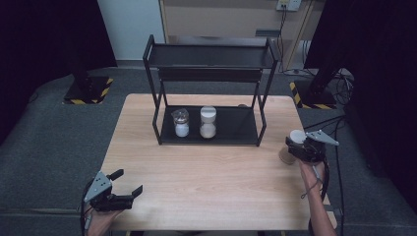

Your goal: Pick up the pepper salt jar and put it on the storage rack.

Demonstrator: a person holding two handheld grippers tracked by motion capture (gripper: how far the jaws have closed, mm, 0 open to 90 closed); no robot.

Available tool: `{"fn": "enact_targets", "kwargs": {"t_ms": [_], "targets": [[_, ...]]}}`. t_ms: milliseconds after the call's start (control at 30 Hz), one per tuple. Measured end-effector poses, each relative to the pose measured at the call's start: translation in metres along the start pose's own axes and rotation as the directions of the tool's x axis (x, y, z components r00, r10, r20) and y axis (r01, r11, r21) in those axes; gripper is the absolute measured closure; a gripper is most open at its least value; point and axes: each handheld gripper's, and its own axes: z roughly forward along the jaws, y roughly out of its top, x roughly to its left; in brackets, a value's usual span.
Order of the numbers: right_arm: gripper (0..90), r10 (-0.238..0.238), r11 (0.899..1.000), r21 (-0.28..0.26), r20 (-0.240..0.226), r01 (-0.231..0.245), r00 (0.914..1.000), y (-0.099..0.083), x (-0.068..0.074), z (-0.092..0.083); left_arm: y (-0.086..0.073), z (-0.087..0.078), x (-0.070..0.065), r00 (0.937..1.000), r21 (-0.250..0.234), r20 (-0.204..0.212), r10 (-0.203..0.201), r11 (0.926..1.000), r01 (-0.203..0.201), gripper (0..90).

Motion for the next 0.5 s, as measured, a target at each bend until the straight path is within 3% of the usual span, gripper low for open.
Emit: {"fn": "enact_targets", "kwargs": {"t_ms": [300,500], "targets": [[33.9,-0.040,0.999,-0.003,-0.063,0.040,0.9972,0.001,0.005,-0.017,-0.001,0.000,-0.002,0.9998,-0.003,-0.019,-0.008,1.0000,0.008,0.0],[33.9,-0.085,0.996,-0.013,-0.130,0.084,0.9879,0.011,0.014,-0.033,0.000,0.000,-0.003,0.9996,0.002,-0.028,-0.010,0.9999,0.010,0.0]]}}
